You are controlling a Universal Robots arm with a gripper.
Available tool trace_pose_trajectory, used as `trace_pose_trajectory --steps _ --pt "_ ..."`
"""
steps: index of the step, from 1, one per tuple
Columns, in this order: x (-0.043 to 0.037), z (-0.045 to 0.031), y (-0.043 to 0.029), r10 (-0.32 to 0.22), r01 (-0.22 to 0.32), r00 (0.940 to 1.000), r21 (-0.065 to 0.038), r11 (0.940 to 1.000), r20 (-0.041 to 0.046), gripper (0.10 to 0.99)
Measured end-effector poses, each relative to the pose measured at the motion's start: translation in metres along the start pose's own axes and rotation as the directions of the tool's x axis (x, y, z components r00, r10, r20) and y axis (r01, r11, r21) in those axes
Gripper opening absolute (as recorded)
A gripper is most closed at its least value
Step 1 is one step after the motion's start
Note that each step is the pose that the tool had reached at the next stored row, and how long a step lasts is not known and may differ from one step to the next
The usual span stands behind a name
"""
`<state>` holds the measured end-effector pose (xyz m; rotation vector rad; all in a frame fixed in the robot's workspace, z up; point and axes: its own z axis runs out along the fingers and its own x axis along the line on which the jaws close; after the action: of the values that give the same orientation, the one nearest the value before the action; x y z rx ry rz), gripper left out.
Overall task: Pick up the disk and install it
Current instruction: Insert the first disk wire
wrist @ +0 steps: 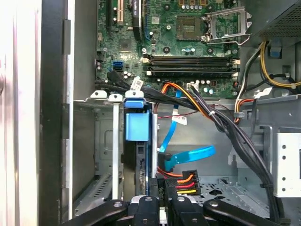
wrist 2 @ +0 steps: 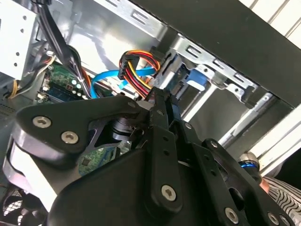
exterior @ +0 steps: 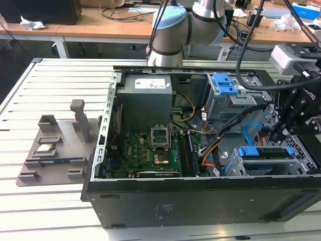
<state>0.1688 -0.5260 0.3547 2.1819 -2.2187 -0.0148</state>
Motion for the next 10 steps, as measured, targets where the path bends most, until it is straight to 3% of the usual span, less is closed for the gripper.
trace_pose_trajectory --steps 4,10 --pt "0.0117 0.0016 -0.0004 0.000 0.000 1.0000 0.000 1.0000 0.0004 0.169" --pt "0.0115 0.0106 -0.0045 0.000 0.000 1.0000 0.000 1.0000 -0.0001 0.169"
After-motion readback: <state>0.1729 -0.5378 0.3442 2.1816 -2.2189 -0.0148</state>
